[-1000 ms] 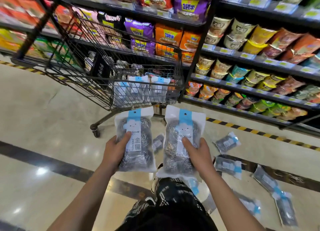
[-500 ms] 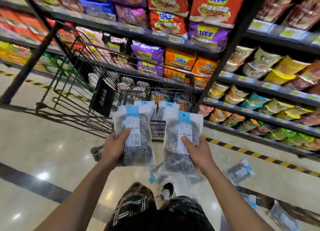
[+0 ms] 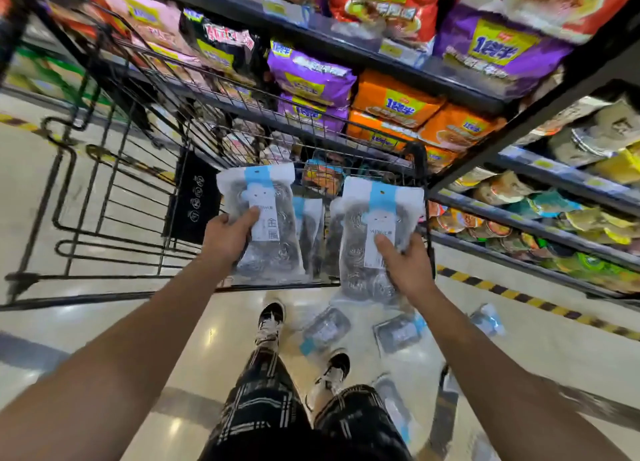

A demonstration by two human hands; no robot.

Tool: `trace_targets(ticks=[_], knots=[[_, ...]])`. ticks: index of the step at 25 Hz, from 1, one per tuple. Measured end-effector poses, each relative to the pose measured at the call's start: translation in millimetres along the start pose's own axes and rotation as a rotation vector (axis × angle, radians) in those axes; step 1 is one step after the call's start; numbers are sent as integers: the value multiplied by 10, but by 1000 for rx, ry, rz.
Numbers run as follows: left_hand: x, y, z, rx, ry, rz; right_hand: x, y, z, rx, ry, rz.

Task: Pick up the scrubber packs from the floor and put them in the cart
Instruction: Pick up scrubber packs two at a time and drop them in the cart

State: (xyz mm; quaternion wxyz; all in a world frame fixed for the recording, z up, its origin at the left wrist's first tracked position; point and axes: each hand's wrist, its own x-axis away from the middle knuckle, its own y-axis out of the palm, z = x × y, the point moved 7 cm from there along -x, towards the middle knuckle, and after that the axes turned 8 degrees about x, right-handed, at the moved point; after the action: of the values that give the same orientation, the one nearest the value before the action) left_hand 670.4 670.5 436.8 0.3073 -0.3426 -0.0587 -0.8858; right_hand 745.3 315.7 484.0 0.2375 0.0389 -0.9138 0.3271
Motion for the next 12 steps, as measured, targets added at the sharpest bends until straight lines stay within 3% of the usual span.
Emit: trace_targets(ticks=[4,12], knots=[[-718,14,-255,-57,-117,-25,-657,452,137,86,72,-10],[-1794,37,-1629,-120,-310,4,-1572,1391,1015,301,171,-123]])
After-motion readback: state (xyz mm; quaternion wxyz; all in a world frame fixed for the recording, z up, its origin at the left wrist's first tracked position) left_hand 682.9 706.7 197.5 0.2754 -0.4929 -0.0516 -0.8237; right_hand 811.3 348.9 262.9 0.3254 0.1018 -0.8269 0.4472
